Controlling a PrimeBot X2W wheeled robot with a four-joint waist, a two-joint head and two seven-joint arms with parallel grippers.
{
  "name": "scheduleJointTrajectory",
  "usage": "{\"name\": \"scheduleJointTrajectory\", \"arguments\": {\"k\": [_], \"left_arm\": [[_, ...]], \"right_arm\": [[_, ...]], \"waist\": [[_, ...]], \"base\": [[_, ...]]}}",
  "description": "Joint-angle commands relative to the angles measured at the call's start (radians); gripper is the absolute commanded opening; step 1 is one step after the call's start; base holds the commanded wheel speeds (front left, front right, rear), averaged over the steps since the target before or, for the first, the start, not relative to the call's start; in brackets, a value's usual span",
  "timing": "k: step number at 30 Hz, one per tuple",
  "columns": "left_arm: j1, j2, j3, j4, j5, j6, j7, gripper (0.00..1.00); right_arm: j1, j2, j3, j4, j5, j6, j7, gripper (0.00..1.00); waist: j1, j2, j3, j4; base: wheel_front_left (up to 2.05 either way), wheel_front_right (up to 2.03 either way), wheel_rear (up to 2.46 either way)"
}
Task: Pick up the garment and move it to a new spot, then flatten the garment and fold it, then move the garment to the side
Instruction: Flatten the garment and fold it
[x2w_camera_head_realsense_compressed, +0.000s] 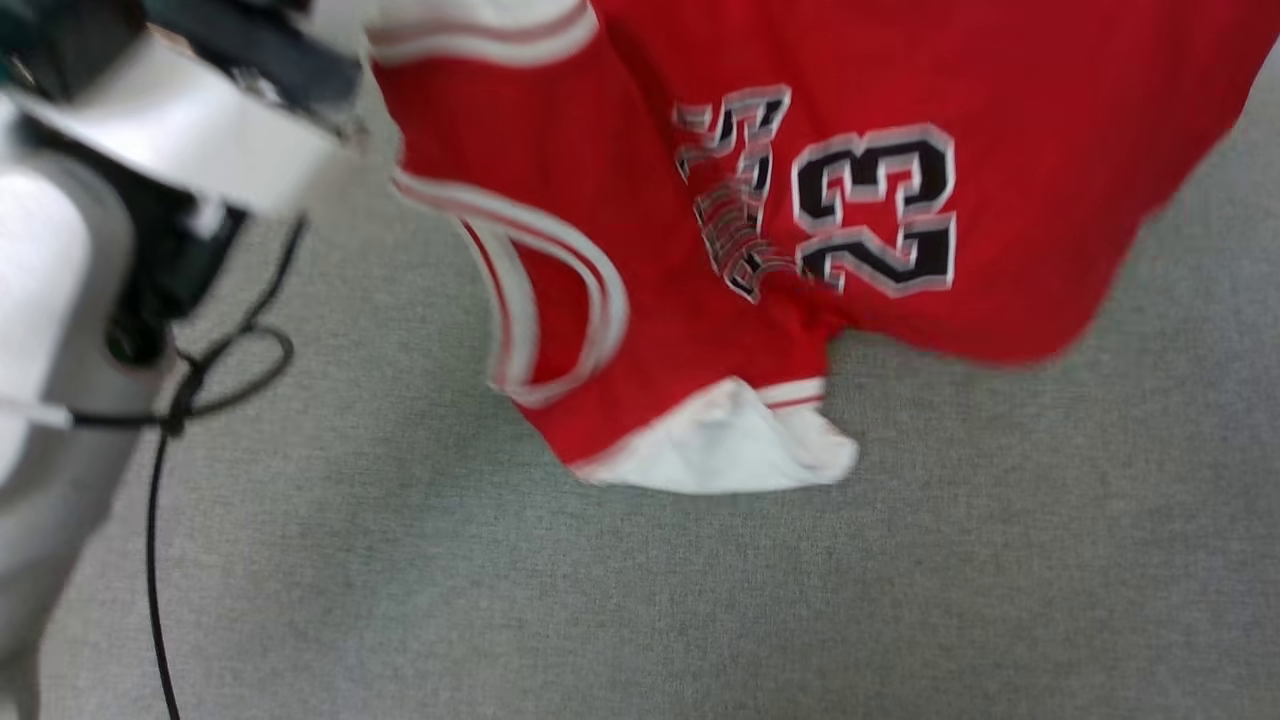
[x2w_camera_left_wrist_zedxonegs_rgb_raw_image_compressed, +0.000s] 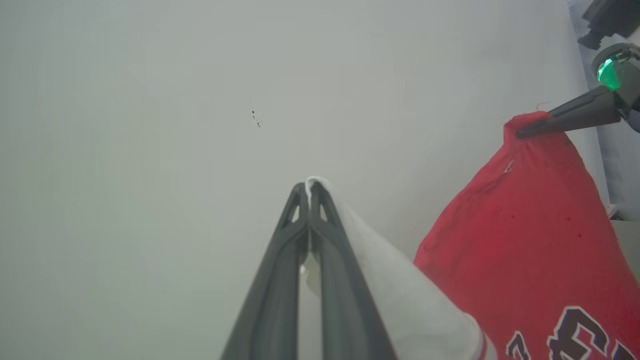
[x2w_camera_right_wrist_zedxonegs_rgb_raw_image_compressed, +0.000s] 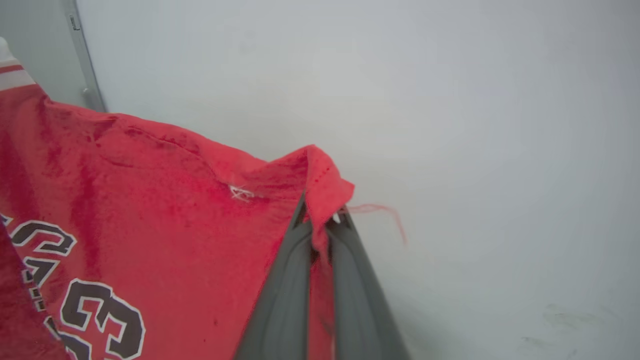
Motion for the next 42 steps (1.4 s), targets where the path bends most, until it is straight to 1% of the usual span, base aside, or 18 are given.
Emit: {"name": "scheduleJointTrajectory", "arguments": {"k": [1,7,8,10,16,21,26,32,37,42], "left_arm": [[-0.048,-0.006,0.012,0.016,0.0,-0.008,0.005,0.0],[-0.331,-0.04,0.032,0.152,-0.002,-0.063,0.023,0.0],[-0.48,-0.052,0.034,0.235,0.009,-0.086,0.02,0.0],[-0.577,-0.062,0.028,0.289,0.014,-0.098,0.013,0.0],[-0.819,-0.091,0.011,0.439,0.014,-0.116,-0.028,0.0],[-0.939,-0.098,-0.022,0.556,0.006,-0.123,-0.054,0.0],[-0.961,-0.093,-0.066,0.643,-0.022,-0.123,-0.094,0.0],[-0.891,-0.077,-0.137,0.721,-0.093,-0.124,-0.148,0.0],[-0.77,-0.067,-0.186,0.745,-0.155,-0.124,-0.185,0.0],[-0.608,-0.046,-0.215,0.721,-0.199,-0.124,-0.2,0.0]], "right_arm": [[-0.035,0.016,-0.012,0.01,-0.011,-0.001,0.001,0.0],[-0.245,0.08,-0.069,0.088,-0.122,-0.001,0.003,0.0],[-0.369,0.105,-0.084,0.142,-0.189,-0.001,0.002,0.0],[-0.448,0.132,-0.094,0.185,-0.229,-0.001,-0.009,0.0],[-0.657,0.2,-0.099,0.312,-0.324,-0.001,-0.06,0.0],[-0.762,0.254,-0.081,0.42,-0.354,-0.001,-0.103,0.0],[-0.778,0.291,-0.04,0.519,-0.341,-0.001,-0.15,0.0],[-0.71,0.302,0.035,0.601,-0.29,-0.001,-0.219,0.0],[-0.606,0.302,0.083,0.648,-0.223,-0.001,-0.286,0.0],[-0.446,0.289,0.133,0.64,-0.139,-0.001,-0.357,0.0]], "waist": [[0.0,-0.0001,0.042,-0.01],[0.0,-0.0001,0.142,-0.013],[0.0,-0.0001,0.194,-0.011],[0.0,-0.0001,0.223,-0.009],[0.0,-0.0001,0.28,-0.002],[0.0,-0.0001,0.308,-0.007],[0.0,-0.0001,0.335,-0.011],[0.0,-0.0001,0.356,-0.013],[0.0,-0.0001,0.335,-0.021],[0.0,-0.0001,0.277,-0.032]], "base": [[0.0,0.0,0.0],[0.0,0.0,0.0],[0.0,0.0,0.0],[0.0,0.0,0.0],[0.0,0.0,0.0],[0.0,0.0,0.0],[0.0,0.0,0.0],[0.0,0.0,0.0],[0.0,0.0,0.0],[0.0,0.0,0.0]]}}
